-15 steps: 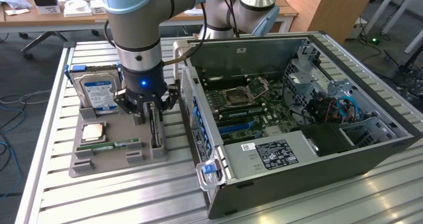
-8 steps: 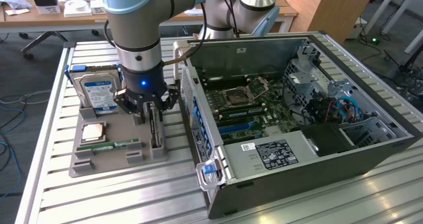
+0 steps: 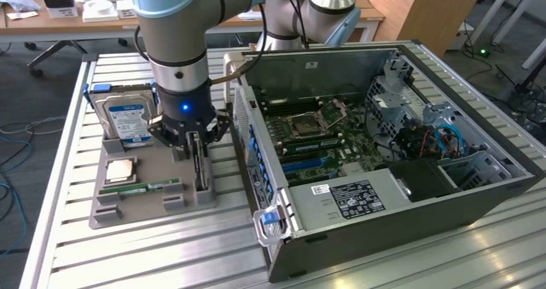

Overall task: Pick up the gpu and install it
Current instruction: 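Pick up the gpu and move the gpu toward the slot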

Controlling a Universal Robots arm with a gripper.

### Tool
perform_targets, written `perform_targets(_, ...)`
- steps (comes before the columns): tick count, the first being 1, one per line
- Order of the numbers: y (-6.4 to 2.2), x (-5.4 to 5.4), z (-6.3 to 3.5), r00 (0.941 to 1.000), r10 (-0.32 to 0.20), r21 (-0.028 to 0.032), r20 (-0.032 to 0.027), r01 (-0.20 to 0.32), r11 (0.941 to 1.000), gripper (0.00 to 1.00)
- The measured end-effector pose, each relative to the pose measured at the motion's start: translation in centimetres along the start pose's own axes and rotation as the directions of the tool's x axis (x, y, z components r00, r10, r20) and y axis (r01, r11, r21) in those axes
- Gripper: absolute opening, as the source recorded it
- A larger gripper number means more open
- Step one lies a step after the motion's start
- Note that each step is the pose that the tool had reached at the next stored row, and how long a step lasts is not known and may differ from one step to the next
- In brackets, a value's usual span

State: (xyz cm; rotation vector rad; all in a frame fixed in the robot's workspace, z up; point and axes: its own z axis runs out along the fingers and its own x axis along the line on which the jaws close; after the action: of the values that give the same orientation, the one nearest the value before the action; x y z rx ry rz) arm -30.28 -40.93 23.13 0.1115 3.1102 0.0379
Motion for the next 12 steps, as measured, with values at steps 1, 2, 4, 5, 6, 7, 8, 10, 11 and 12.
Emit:
perform_targets(1,-0.05,0.0,0.0,1.0,0.0,0.0,-0.0001,0.0,1.0,0.39)
perform_targets(2,-0.1,-0.01,-0.01,1.0,0.0,0.0,-0.0001,0.0,1.0,0.39)
perform_targets(4,-0.19,-0.02,-0.01,1.0,0.0,0.0,-0.0001,0.0,1.0,0.39)
perform_targets(5,-0.23,-0.03,0.0,1.0,0.0,0.0,0.0,0.0,1.0,0.39)
perform_targets(6,-0.26,-0.03,-0.01,1.0,0.0,0.0,0.0,0.0,1.0,0.39)
perform_targets(7,-0.27,-0.03,0.0,1.0,0.0,0.0,0.0,0.0,1.0,0.39)
perform_targets(8,-0.27,-0.02,0.04,1.0,0.0,-0.0001,0.0001,0.0,1.0,0.39)
perform_targets(10,-0.28,-0.02,0.09,1.0,0.0,0.0001,-0.0001,0.0,1.0,0.39)
perform_targets(11,-0.29,-0.02,0.1,1.0,0.0,0.0002,-0.0002,0.0,1.0,0.39)
perform_targets(12,-0.29,-0.02,0.1,1.0,0.0,0.0002,-0.0003,0.0,1.0,0.39)
